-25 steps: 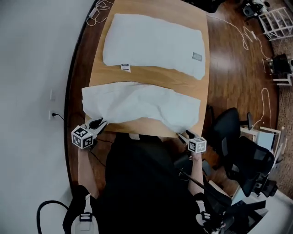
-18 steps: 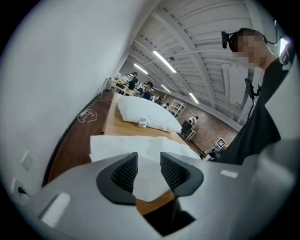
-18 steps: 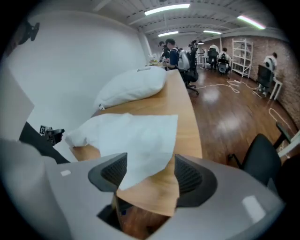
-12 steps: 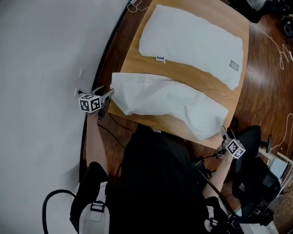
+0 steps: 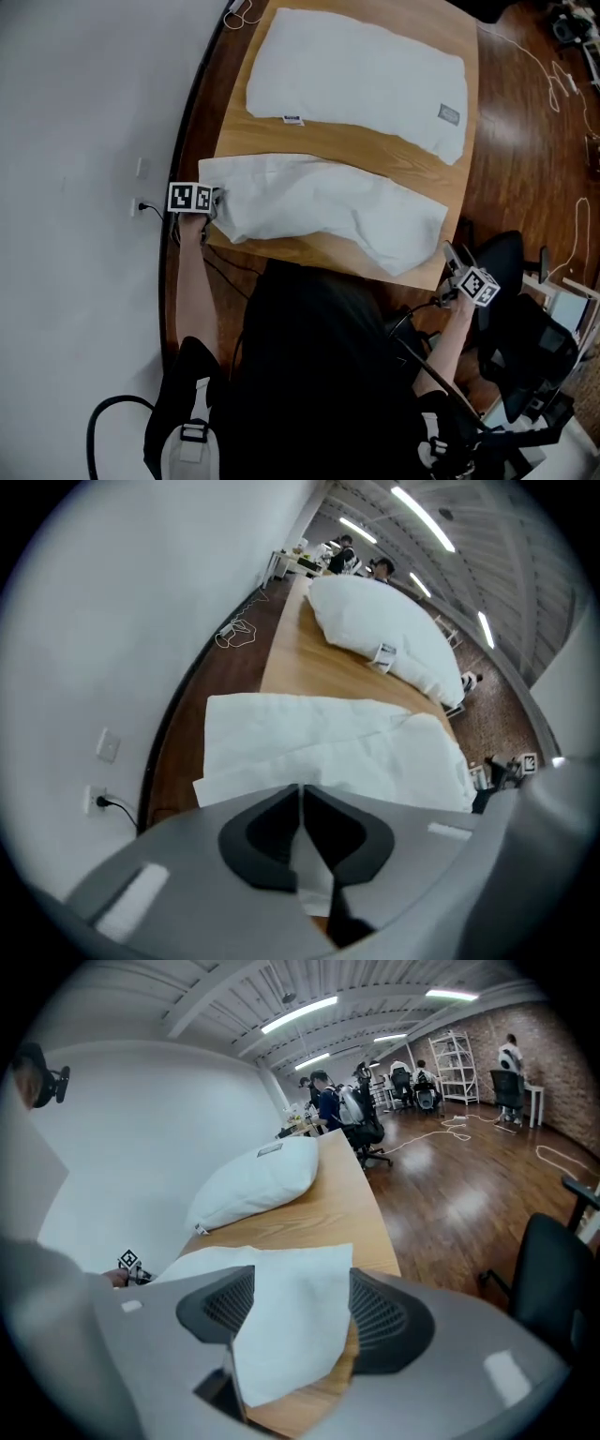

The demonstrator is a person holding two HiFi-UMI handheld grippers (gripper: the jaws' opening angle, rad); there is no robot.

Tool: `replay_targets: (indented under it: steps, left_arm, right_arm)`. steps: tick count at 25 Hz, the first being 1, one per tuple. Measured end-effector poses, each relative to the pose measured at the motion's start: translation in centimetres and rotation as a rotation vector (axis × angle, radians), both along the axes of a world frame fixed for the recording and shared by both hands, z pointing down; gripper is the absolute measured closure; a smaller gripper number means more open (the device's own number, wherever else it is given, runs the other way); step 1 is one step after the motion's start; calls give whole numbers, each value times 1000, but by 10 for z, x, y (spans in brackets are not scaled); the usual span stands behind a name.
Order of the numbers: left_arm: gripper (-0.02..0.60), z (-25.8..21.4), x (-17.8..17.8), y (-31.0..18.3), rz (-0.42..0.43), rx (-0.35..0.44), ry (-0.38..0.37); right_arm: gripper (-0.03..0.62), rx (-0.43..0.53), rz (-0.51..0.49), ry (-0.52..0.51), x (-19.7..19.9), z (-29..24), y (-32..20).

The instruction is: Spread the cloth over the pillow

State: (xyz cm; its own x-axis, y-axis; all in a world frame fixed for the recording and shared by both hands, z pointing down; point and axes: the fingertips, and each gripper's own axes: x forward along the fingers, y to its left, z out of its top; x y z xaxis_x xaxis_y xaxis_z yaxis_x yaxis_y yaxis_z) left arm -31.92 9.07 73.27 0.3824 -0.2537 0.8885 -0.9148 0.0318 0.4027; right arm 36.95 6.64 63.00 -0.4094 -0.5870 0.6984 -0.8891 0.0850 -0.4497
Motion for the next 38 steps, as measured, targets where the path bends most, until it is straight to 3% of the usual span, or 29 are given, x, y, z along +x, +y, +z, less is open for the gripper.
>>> replay_targets:
  steps: [1,4,8,10,11,14,15,18,20,21,23,25,28,34,38]
  left_arm:
    - [578,5,-4,2,11,-6,-26]
    - [578,-14,-17,10,-40,66,-50]
    - [578,-62,5,-12,-167,321,100]
    - [578,-83,6,-15,-206,411,159]
    - [578,-86,6,-12,-206,410,161]
    - [567,-57,17,1,-134,281,147]
    - [496,-48,26,2,-93,235,147]
    - [383,-32,36,2,-39,133,92]
    - [335,-19,30,-3,-29,96,27]
    - [330,-13,25,-6,-19,78,-20]
    - [411,-6,18,-9,17,52,-126]
    - [536,-10,16,-10,38,64,-175]
    - [563,-38,16,-14,-16,187,-169]
    - [566,-152,1,-18,-163,715,-161]
    - [566,-237,-2,-18,-235,981,-28]
  right_arm:
    - [275,-14,-6,12,0,2,-3]
    - [275,-45,-63,48,-14,17,-21]
    - [275,-45,-94,122,-16,30,-52]
    - [275,-77,-88,152,-16,43,-62]
    - [275,-101,-94,169,-17,49,-64]
    - [275,-192,-140,251,-7,68,-61]
    - [275,-218,-161,277,-6,78,-63]
    - [291,-253,-197,331,-12,104,-69]
    - [362,-252,-187,357,-14,109,-68]
    - [449,-250,-181,353,-13,110,-68]
    - [542,-244,-173,314,-14,108,-68]
    - [569,-225,-167,294,-15,100,-68]
    - [571,-135,-139,282,-15,64,-69]
    - [572,178,-59,154,-16,-21,-66]
    - [574,471,-82,164,-11,-116,-58]
